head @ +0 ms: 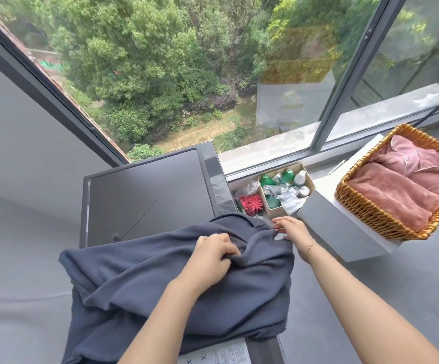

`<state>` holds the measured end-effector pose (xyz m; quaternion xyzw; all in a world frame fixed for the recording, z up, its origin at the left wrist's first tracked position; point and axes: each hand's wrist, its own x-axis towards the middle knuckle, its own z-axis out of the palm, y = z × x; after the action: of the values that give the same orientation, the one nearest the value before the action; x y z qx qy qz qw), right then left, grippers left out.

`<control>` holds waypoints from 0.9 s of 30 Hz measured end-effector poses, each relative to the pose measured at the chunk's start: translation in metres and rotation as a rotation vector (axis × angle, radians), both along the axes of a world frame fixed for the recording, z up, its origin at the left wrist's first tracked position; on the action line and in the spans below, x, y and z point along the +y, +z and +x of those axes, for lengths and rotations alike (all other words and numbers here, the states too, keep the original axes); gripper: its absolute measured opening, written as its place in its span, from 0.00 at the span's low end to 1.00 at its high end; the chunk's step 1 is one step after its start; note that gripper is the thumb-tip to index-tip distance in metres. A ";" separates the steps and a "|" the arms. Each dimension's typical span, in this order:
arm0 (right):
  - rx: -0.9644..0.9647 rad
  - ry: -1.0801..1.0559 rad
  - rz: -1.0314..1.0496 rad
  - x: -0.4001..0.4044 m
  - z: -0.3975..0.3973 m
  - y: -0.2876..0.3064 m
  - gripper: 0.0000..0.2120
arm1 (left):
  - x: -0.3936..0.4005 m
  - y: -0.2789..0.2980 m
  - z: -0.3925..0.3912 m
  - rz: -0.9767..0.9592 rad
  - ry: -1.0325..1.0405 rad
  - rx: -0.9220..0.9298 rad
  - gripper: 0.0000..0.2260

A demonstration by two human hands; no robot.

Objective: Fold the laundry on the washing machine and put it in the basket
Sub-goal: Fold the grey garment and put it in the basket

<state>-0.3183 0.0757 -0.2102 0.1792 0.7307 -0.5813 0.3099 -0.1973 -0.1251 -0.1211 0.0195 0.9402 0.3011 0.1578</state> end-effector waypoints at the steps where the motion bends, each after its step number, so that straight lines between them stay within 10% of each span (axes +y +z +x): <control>1: -0.008 0.005 -0.004 0.002 0.000 -0.002 0.09 | -0.004 0.000 0.005 0.044 0.001 0.007 0.19; 12: -0.251 0.079 -0.218 -0.001 0.003 -0.014 0.09 | 0.015 -0.005 0.003 0.236 0.208 -0.016 0.14; 20: -0.142 0.128 -0.256 -0.010 -0.008 -0.009 0.29 | 0.014 -0.023 -0.007 -0.177 0.346 0.160 0.17; 27: -0.099 0.329 -0.421 -0.016 -0.010 -0.022 0.09 | 0.000 -0.014 -0.013 -0.250 0.289 0.057 0.11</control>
<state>-0.3282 0.0597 -0.2324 0.0177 0.5972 -0.6527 0.4660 -0.2107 -0.1253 -0.1353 -0.1271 0.9674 0.2009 0.0874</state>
